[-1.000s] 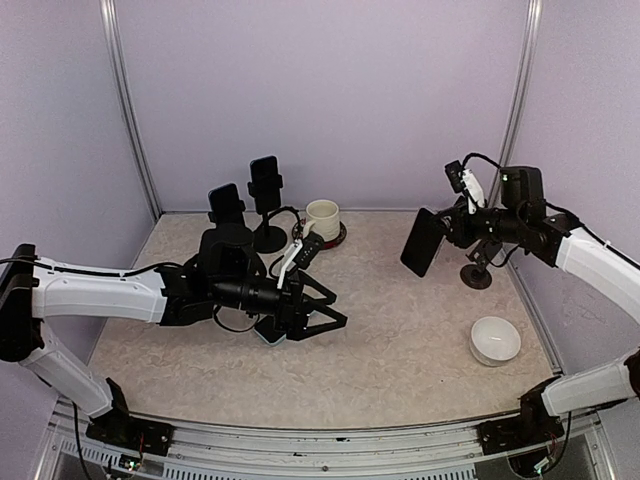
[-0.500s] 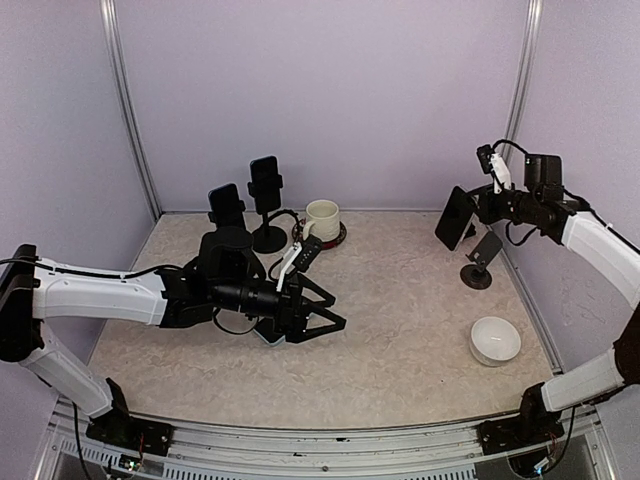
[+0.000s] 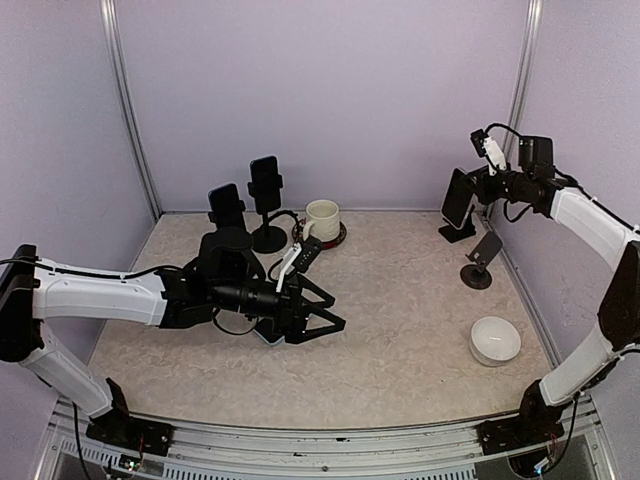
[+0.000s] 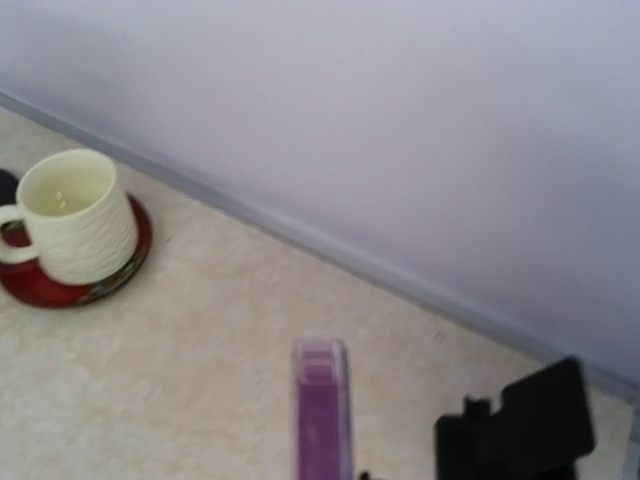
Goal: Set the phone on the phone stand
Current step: Install the phone onto the phone stand.
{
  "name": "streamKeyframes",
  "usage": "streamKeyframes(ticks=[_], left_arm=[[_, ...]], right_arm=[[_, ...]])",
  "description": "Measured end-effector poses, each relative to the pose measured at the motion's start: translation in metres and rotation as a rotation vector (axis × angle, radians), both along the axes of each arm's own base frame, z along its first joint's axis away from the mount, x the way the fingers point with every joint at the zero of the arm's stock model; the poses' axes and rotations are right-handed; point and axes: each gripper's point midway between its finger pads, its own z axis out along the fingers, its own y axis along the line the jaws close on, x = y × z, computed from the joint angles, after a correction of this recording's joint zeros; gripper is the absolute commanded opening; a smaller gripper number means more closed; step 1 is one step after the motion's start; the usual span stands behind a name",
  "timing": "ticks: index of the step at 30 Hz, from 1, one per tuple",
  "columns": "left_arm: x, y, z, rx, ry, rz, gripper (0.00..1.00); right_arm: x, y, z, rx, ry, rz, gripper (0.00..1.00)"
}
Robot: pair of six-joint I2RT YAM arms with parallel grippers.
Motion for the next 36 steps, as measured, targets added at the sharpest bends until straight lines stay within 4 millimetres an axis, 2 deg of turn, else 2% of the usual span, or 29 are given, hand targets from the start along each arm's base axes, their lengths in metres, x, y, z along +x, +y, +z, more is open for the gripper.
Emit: streamKeyframes(ticks=[3,6,11,13,18,25,36], left_arm=[[0.001,0.001,0.000,0.002,-0.001,0.003,0.96],[0.002,0.002,-0.003,0.014,0.004,0.005,0.96],[0.005,0.007,-0.012,0.054,0.012,0.011,0.96],[0.008,0.008,-0.011,0.068,0.013,0.015,0.96],[0.019,0.012,-0.006,0.077,0.000,0.032,0.96],[0.032,0.021,-0.008,0.090,0.016,0.059,0.96],[0.042,0.014,0.006,0.076,0.004,0.058,0.96]], right_arm=[[0.012,-0.006,0.005,-0.003,-0.013,0.015,0.00],[0.029,-0.017,0.000,0.003,-0.005,0.024,0.00],[0.061,-0.039,-0.027,0.020,0.047,0.024,0.00],[0.075,-0.042,-0.038,0.025,0.065,0.039,0.00],[0.095,-0.042,-0.049,0.040,0.086,0.072,0.00],[0.116,-0.041,-0.056,0.048,0.091,0.091,0.00],[0.135,-0.059,-0.055,0.021,0.056,0.076,0.00]])
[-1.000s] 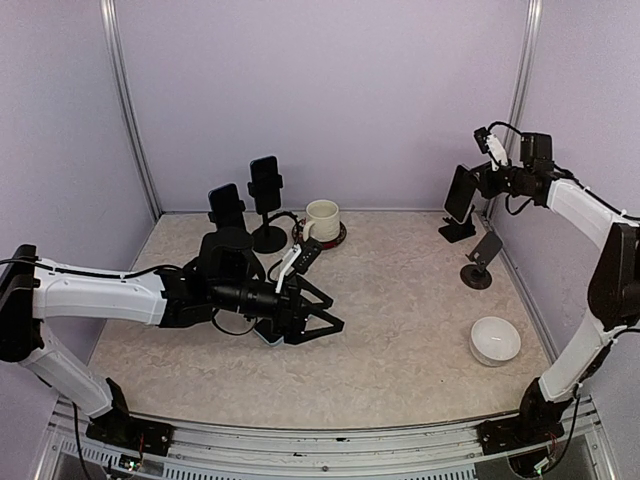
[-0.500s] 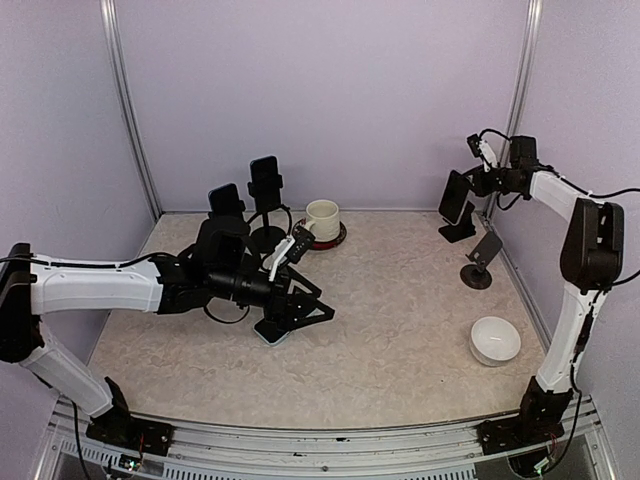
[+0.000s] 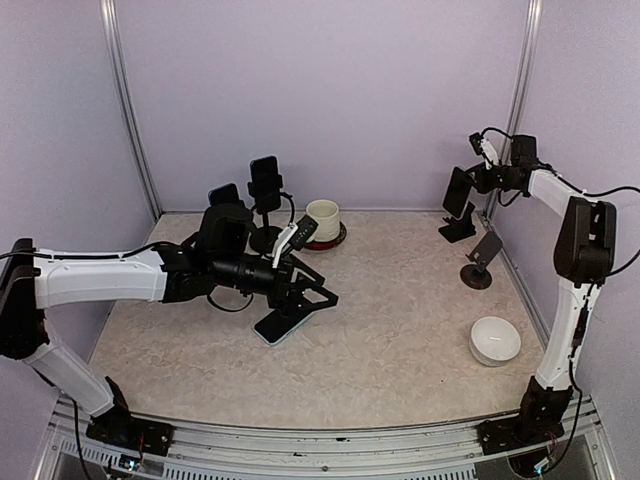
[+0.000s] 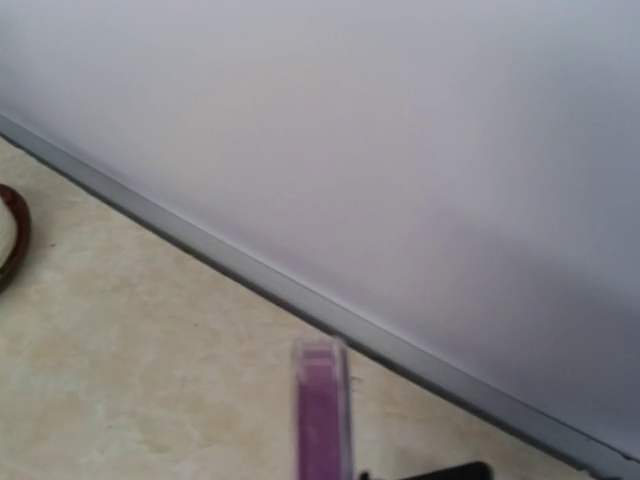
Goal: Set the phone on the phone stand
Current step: Install the phone onto the phone stand.
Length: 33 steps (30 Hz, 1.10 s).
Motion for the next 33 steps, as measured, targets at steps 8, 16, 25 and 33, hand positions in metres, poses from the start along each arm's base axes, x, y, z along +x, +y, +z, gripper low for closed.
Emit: streamKeyframes(ticks=[8,16,25,33], left_arm=[[0.007,-0.010,-0.012,0.030,0.031,-0.007,0.96],[0.007,-0.021,-0.003,0.028,0.028,-0.022,0.96],[0.011,-0.030,-0.013,0.054,0.050,-0.027,0.96],[0.012,-0.033,-0.018,0.066,0.059,-0.029,0.96]], right_arm=[[0.008,-0.030,-0.021,0.007,0.026,-0.033,0.00],[0.018,-0.043,-0.033,0.034,0.039,-0.037,0.00],[0.022,-0.042,-0.044,0.052,0.055,-0.029,0.00],[0.028,-0.042,-0.052,0.078,0.068,-0.018,0.00]])
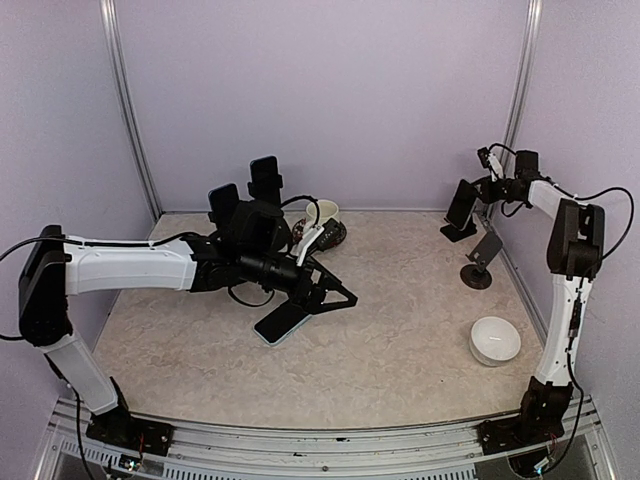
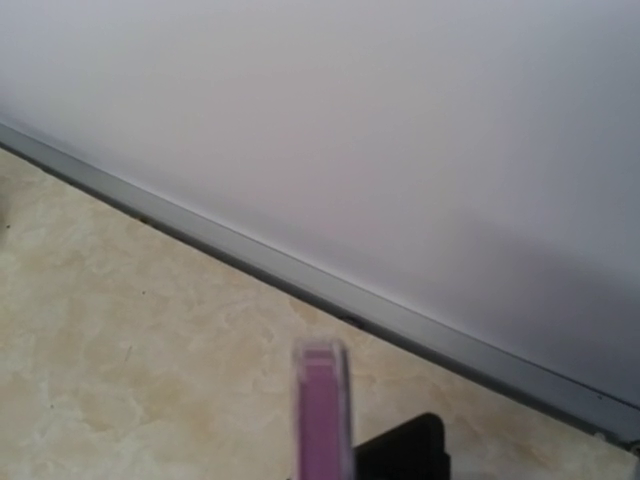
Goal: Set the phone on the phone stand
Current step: Install the phone onto the phone stand.
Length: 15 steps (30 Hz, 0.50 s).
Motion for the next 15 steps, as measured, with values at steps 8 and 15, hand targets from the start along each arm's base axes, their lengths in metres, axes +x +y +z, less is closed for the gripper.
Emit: streamKeyframes(ticks=[8,15], left_arm=[[0.0022,-0.0017,-0.0065,0.011,0.009,0.000,0.96],[0.0034,-0.0028,-0.0045,0.006,0.006,-0.002,0.96]], right_arm=[[0.0043,-0.0017,0.0002,0.010,-0.003,0.002,0.00],[0.0100,-0.0033,-0.0001,0.007,-0.005,0.001,0.14]])
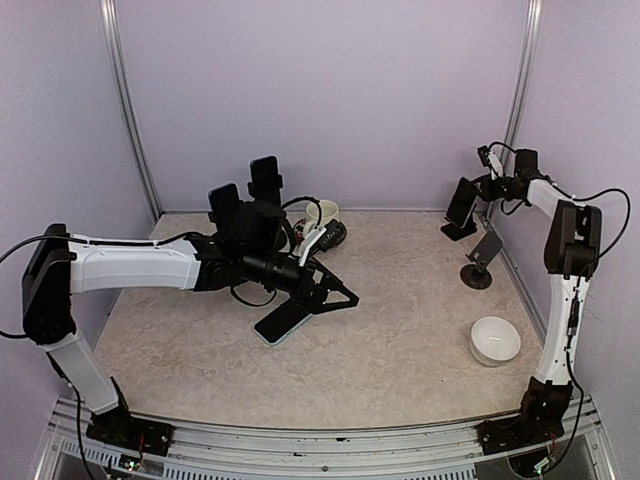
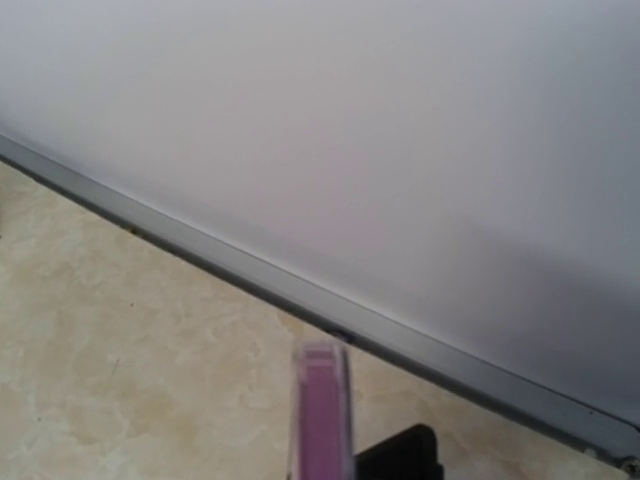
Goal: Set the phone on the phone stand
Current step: Install the phone onto the phone stand.
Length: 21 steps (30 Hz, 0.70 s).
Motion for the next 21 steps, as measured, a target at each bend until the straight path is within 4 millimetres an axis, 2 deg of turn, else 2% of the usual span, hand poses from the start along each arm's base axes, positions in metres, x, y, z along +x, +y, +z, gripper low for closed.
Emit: streamKeyframes(ticks=[16,19,21], left_arm=[[0.0043,0.0014,-0.0049,0.006,0.009,0.003,0.96],[0.0042,0.0007,-0.0062,0.007,0.012,0.000,0.97],[0.0040,0.0007,-0.0062,0.007,0.013,-0.002,0.96]], right_arm=[[0.0086,-0.0044,-0.0057,-0.007,-0.006,-0.014,0.53],[0.0093,-0.0055,-0.0049,-0.010,-0.008,-0.019,0.62],[0.0102,-0.0066,-0.0038,-0.013,-0.011,-0.025,0.72]])
